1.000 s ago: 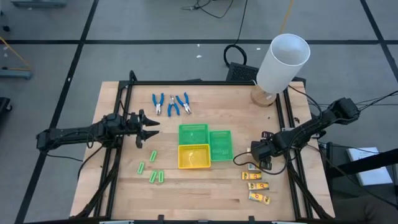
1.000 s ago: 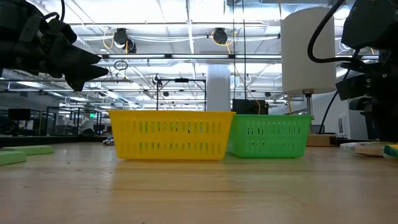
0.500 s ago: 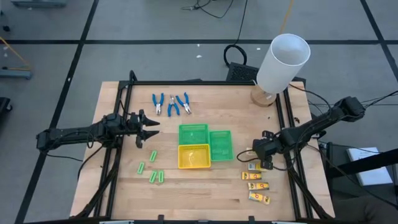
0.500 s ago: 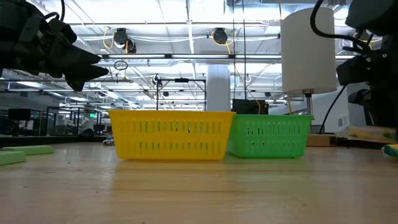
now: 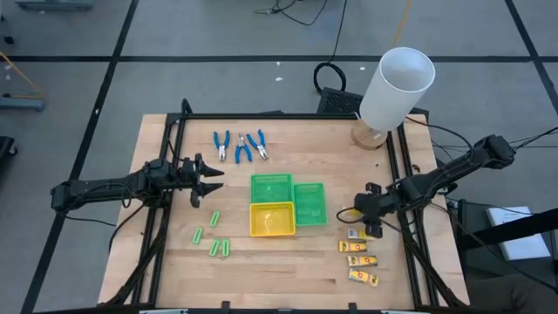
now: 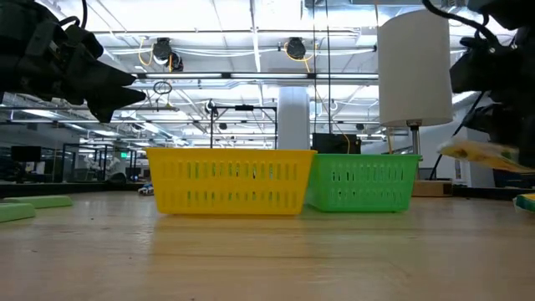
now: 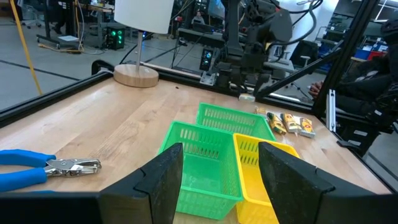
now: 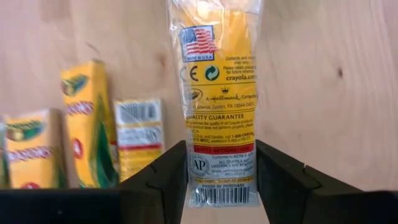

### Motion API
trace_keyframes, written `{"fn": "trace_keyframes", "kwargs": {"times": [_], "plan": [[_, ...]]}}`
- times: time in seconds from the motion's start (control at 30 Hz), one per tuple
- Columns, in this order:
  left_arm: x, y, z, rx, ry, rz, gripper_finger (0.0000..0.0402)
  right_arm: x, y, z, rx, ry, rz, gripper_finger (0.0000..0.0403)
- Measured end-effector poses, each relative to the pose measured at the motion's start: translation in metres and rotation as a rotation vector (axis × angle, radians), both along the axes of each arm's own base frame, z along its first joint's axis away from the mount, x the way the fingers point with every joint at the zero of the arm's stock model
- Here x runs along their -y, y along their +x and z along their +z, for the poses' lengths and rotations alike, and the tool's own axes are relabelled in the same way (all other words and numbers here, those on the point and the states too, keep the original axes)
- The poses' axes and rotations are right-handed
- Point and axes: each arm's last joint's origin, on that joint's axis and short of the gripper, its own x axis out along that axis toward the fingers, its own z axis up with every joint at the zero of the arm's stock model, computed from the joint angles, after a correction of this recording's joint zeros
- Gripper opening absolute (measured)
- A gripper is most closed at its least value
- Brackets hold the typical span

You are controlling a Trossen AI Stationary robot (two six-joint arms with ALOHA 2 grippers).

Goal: Pick & Place School Supplies
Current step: Put the yellow crayon box into the right green bin

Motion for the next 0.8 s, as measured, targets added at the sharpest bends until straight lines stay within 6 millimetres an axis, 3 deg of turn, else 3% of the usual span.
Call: {"fn": "trace_keyframes", "kwargs": {"times": [0.8], "plan": [[0.0, 0.0, 0.0, 0.0, 0.0, 0.0, 0.0214, -0.013, 0.031, 0.027, 0.473, -0.023, 0.248, 0.016]]}}
